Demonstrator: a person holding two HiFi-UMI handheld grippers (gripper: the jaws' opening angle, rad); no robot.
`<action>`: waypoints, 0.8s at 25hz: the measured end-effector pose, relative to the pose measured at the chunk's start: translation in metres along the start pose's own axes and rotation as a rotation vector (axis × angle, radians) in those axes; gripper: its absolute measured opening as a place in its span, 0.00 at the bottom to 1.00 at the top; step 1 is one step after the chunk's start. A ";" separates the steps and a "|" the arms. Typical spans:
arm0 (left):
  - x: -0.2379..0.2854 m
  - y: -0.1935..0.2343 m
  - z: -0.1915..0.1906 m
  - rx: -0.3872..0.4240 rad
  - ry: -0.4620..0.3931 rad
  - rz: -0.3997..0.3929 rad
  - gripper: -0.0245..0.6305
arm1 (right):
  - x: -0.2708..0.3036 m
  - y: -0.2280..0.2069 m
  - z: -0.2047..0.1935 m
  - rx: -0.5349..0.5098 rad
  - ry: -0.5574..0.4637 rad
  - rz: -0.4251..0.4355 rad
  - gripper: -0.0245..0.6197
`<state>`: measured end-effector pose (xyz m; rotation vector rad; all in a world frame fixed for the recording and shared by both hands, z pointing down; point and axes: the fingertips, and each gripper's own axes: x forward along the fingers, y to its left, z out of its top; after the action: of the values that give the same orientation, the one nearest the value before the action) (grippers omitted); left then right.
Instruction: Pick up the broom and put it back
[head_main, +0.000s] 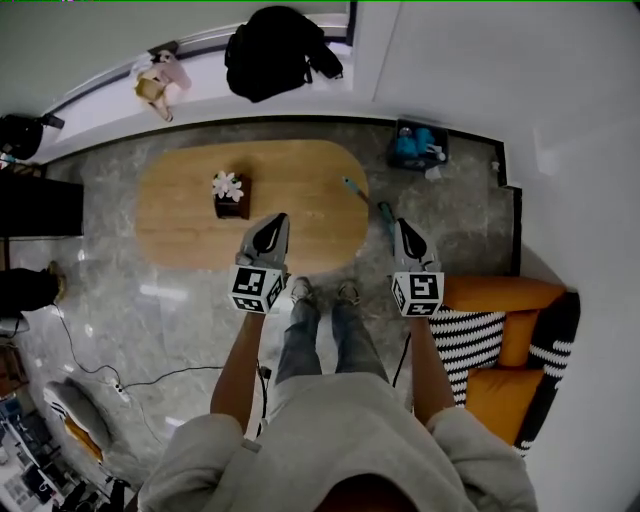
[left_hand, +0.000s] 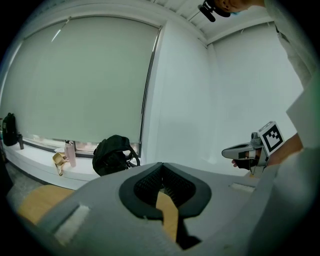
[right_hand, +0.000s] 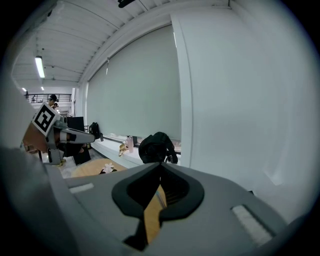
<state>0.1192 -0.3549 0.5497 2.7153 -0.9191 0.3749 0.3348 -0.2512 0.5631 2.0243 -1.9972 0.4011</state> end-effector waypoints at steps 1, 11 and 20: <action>0.003 0.004 -0.005 -0.007 0.002 0.000 0.03 | 0.005 0.003 -0.006 0.005 0.011 -0.001 0.04; 0.023 0.028 -0.073 -0.054 0.071 -0.015 0.03 | 0.036 0.020 -0.078 0.056 0.112 -0.021 0.09; 0.031 0.031 -0.118 -0.080 0.110 -0.015 0.03 | 0.045 0.034 -0.134 0.054 0.164 0.051 0.42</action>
<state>0.1048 -0.3591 0.6746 2.5989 -0.8649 0.4696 0.3007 -0.2423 0.7035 1.9063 -1.9607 0.6174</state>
